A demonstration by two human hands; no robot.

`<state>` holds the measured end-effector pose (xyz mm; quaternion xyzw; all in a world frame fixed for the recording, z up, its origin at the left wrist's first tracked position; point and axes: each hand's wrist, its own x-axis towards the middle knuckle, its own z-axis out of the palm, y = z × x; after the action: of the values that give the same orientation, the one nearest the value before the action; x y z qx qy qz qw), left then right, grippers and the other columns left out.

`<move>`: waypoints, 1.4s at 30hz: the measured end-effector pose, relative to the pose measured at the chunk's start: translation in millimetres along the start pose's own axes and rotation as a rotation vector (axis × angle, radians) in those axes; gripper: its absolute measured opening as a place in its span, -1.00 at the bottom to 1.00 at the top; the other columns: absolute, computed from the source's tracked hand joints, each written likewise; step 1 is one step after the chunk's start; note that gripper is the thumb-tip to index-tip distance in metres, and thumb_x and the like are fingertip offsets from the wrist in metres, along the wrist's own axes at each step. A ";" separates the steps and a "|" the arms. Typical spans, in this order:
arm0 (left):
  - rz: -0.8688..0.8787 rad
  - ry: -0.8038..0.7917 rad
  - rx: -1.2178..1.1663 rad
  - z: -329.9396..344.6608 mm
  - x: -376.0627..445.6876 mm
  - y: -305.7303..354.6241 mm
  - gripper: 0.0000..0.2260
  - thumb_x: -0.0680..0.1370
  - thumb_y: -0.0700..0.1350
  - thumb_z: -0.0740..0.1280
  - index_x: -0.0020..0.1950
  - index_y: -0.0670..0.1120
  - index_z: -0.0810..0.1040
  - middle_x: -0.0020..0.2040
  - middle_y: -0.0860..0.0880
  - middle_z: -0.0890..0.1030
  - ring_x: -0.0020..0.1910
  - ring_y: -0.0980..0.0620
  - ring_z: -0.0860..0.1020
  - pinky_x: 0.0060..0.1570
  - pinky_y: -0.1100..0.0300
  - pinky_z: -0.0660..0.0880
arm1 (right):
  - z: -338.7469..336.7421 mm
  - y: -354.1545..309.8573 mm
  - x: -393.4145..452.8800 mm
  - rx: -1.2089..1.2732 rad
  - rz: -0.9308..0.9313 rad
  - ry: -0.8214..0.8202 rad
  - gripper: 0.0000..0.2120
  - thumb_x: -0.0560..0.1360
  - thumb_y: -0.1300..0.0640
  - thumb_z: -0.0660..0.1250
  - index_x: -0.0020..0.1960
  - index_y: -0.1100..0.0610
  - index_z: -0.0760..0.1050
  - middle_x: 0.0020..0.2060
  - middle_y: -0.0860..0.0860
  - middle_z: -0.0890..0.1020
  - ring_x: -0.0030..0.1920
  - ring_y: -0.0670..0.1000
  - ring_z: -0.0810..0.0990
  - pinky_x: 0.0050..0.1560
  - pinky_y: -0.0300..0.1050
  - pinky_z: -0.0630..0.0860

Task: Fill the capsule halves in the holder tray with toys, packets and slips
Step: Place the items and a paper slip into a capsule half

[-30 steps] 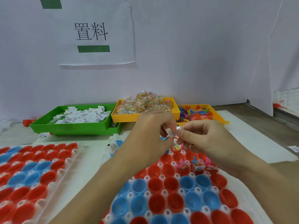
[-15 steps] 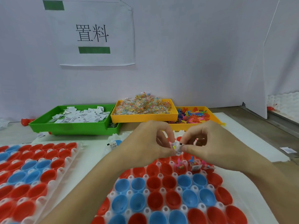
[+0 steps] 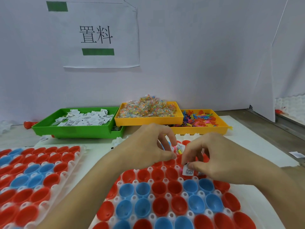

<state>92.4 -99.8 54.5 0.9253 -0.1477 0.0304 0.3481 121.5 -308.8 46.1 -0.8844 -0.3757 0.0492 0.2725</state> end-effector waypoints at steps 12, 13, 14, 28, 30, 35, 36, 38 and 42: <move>0.009 -0.002 -0.005 -3.5 -1.2 0.8 -0.85 0.44 -0.05 0.53 -0.06 0.10 0.61 -0.20 0.12 0.66 -0.21 0.21 0.62 -0.20 0.28 0.59 | 5.7 -1.4 2.2 -0.133 -0.002 0.013 -0.79 0.47 0.09 0.46 -0.23 -0.22 0.62 -0.21 -0.27 0.63 -0.06 -0.24 0.54 -0.14 -0.28 0.52; 0.010 -0.002 -0.004 -3.6 -1.4 1.2 -0.85 0.44 -0.05 0.52 -0.06 0.10 0.61 -0.19 0.11 0.66 -0.20 0.21 0.62 -0.19 0.27 0.59 | 5.4 -1.9 2.2 -0.134 -0.006 0.015 -0.78 0.47 0.10 0.46 -0.23 -0.22 0.61 -0.20 -0.28 0.62 -0.06 -0.24 0.54 -0.13 -0.30 0.51; 0.011 -0.003 -0.003 -3.8 -1.9 1.5 -0.85 0.45 -0.04 0.52 -0.05 0.10 0.61 -0.19 0.12 0.66 -0.20 0.21 0.62 -0.19 0.28 0.58 | 5.1 -2.3 2.2 -0.130 -0.013 0.021 -0.77 0.47 0.12 0.46 -0.24 -0.22 0.60 -0.19 -0.31 0.61 -0.06 -0.25 0.54 -0.12 -0.34 0.50; 0.004 -0.020 0.010 -4.9 -2.4 3.5 -0.87 0.47 -0.03 0.50 -0.03 0.10 0.60 -0.17 0.13 0.66 -0.17 0.19 0.64 -0.12 0.20 0.61 | 10.3 -4.2 3.7 -0.129 -0.003 0.005 -0.78 0.46 0.12 0.45 -0.23 -0.21 0.63 -0.22 -0.26 0.63 -0.11 -0.17 0.59 -0.07 -0.11 0.60; 0.010 -0.018 0.009 -4.5 -2.4 2.8 -0.87 0.47 -0.04 0.50 -0.04 0.10 0.60 -0.17 0.12 0.66 -0.18 0.18 0.64 -0.12 0.20 0.61 | 10.5 -3.8 3.5 -0.134 0.008 -0.001 -0.76 0.46 0.12 0.46 -0.26 -0.23 0.61 -0.21 -0.27 0.62 -0.08 -0.21 0.56 -0.06 -0.14 0.60; 0.022 -0.018 0.033 -1.2 0.1 0.6 -0.90 0.48 -0.09 0.49 -0.07 0.08 0.62 -0.19 0.11 0.66 -0.20 0.18 0.62 -0.13 0.19 0.58 | 12.7 -1.5 3.0 -0.166 0.027 0.012 -0.83 0.46 0.06 0.48 -0.22 -0.21 0.65 -0.17 -0.28 0.55 -0.02 -0.28 0.49 -0.17 -0.28 0.52; 0.030 -0.031 0.047 0.0 0.6 0.3 -0.90 0.47 -0.12 0.48 -0.10 0.07 0.63 -0.19 0.10 0.66 -0.21 0.17 0.61 -0.13 0.19 0.58 | 13.3 -1.5 2.7 -0.174 0.033 0.011 -0.85 0.46 0.06 0.49 -0.21 -0.19 0.65 -0.17 -0.27 0.54 -0.04 -0.26 0.50 -0.16 -0.27 0.54; 0.049 -0.075 0.092 3.0 0.7 0.4 -0.89 0.46 -0.16 0.48 -0.15 0.05 0.64 -0.21 0.10 0.66 -0.24 0.21 0.58 -0.18 0.30 0.53 | 13.7 -2.3 2.7 -0.191 0.037 0.010 -0.85 0.46 0.05 0.49 -0.21 -0.21 0.64 -0.17 -0.25 0.53 -0.07 -0.21 0.52 -0.12 -0.21 0.57; 0.064 -0.130 0.151 11.5 -1.7 3.3 -0.90 0.42 -0.09 0.53 -0.22 0.06 0.64 -0.33 0.19 0.59 -0.32 0.30 0.49 -0.33 0.49 0.36 | 9.5 -3.2 1.4 -0.180 0.042 -0.001 -0.80 0.44 0.03 0.51 -0.25 -0.24 0.58 -0.18 -0.22 0.54 -0.08 -0.19 0.52 -0.08 -0.15 0.57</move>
<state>89.3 -109.3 47.7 0.9437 -0.1968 -0.0073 0.2658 117.6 -301.8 39.9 -0.9130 -0.3599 0.0212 0.1908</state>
